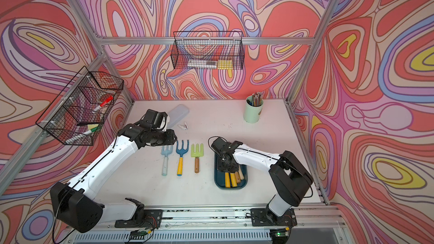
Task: Take the hand rake out of the storage box
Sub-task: Pick up the rake from the storage box.
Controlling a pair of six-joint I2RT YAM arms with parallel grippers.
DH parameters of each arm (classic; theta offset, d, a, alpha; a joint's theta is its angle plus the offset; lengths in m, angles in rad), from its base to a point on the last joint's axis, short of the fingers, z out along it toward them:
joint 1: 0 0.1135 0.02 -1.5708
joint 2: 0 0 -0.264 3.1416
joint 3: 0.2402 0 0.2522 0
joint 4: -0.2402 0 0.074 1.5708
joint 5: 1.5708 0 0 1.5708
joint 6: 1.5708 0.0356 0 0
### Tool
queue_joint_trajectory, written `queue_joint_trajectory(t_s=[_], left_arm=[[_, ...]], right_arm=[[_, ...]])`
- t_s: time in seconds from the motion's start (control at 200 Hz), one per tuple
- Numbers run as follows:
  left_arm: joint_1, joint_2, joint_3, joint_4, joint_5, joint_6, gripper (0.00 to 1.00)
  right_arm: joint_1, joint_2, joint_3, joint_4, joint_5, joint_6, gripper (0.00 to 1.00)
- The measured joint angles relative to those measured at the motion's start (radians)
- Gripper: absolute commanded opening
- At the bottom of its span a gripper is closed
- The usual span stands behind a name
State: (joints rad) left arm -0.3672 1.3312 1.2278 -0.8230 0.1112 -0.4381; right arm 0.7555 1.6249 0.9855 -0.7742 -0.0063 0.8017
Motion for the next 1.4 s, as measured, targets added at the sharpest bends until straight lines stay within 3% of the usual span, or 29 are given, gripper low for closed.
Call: queue_joint_trajectory(t_s=[0.19,0.421,0.576,0.786,1.152,1.297,1.397], left_arm=[[0.000,0.001,0.008,-0.002,-0.007,0.000,0.47],[0.000,0.001,0.037,-0.008,0.008,0.000,0.47],[-0.005,0.001,0.042,-0.008,0.081,-0.001,0.48],[-0.013,-0.004,0.040,0.035,0.289,-0.031,0.50],[-0.105,-0.077,-0.112,0.318,0.581,-0.194,0.53],[-0.153,-0.071,-0.174,0.373,0.608,-0.235,0.54],[-0.204,-0.066,-0.164,0.363,0.555,-0.220,0.55]], right_arm=[[0.000,0.019,0.002,0.023,0.011,0.000,0.10],[0.001,0.009,0.007,0.016,0.023,0.007,0.03],[-0.001,-0.031,0.064,-0.061,0.044,-0.005,0.00],[-0.030,-0.122,0.182,-0.126,0.061,-0.051,0.00],[-0.123,-0.151,0.278,-0.053,0.029,-0.110,0.00],[-0.175,-0.148,0.283,0.056,-0.031,-0.096,0.00],[-0.192,-0.115,0.325,0.114,-0.072,-0.074,0.00]])
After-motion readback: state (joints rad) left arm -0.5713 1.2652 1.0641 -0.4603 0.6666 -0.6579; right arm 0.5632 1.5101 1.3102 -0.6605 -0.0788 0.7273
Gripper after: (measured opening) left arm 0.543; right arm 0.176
